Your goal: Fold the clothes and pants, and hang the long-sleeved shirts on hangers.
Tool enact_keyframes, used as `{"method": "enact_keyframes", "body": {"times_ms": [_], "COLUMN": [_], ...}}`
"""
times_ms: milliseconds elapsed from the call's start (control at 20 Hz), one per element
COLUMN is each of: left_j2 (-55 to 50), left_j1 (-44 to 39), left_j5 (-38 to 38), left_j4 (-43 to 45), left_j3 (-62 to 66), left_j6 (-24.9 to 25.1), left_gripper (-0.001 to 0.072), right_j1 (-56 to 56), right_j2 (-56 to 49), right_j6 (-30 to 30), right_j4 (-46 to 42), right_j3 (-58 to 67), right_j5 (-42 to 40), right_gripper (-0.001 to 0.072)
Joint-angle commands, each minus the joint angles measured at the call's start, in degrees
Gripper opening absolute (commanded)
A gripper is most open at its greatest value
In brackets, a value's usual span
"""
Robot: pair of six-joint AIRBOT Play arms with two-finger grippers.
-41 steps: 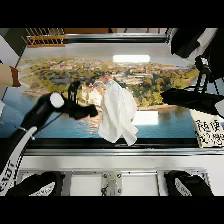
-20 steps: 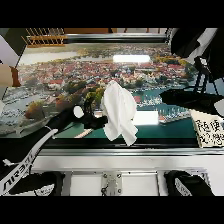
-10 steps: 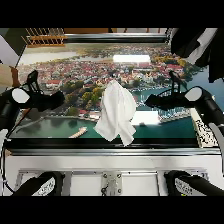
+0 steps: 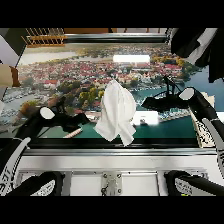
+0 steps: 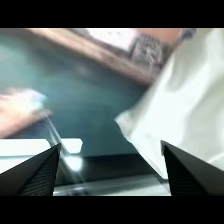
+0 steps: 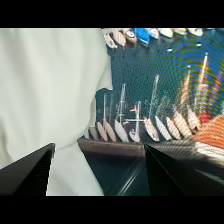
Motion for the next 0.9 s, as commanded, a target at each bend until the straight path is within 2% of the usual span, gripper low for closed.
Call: {"method": "enact_keyframes", "body": {"times_ms": [0,150,350,400,500,550,600,700,850], "left_j2": [-6.62,-12.31,-18.32,-19.19,-19.74,-19.37,-18.78,-16.0,-9.46], "left_j1": [-9.44,-15.45,-18.32,-18.58,-18.6,-18.27,-17.44,-14.23,-7.19], "left_j5": [5.4,7.76,7.89,7.89,8.2,8.59,8.5,8.28,5.4], "left_j4": [-8.24,-8.24,-8.22,-8.24,-8.04,-7.58,-7.61,-6.58,0.09], "left_j3": [-1.75,2.75,8.94,10.16,12.09,12.61,12.92,12.87,12.87], "left_j6": [1.73,1.46,1.01,0.92,0.59,0.61,0.66,1.7,1.7], "left_gripper": [0.072,0.072,0.072,0.0694,0.0201,0.0062,0.001,0.001,0.0009], "right_j1": [-0.02,-0.02,-0.04,-0.04,-0.02,-0.04,-0.02,-0.04,0.02], "right_j2": [1.01,1.86,2.8,2.91,2.89,2.91,2.89,2.75,1.11], "right_j6": [-0.02,-0.02,-0.02,0.0,0.0,0.0,0.0,0.0,0.07], "right_j4": [0.2,0.2,0.2,0.2,0.2,0.2,0.17,0.15,0.17], "right_j3": [0.02,0.02,0.02,0.02,0.02,0.02,0.02,0.02,0.02], "right_j5": [0.04,0.04,0.04,0.04,0.07,0.07,0.07,0.02,0.0], "right_gripper": [0.0605,0.0606,0.0606,0.0606,0.0606,0.0606,0.0605,0.0606,0.0603]}}
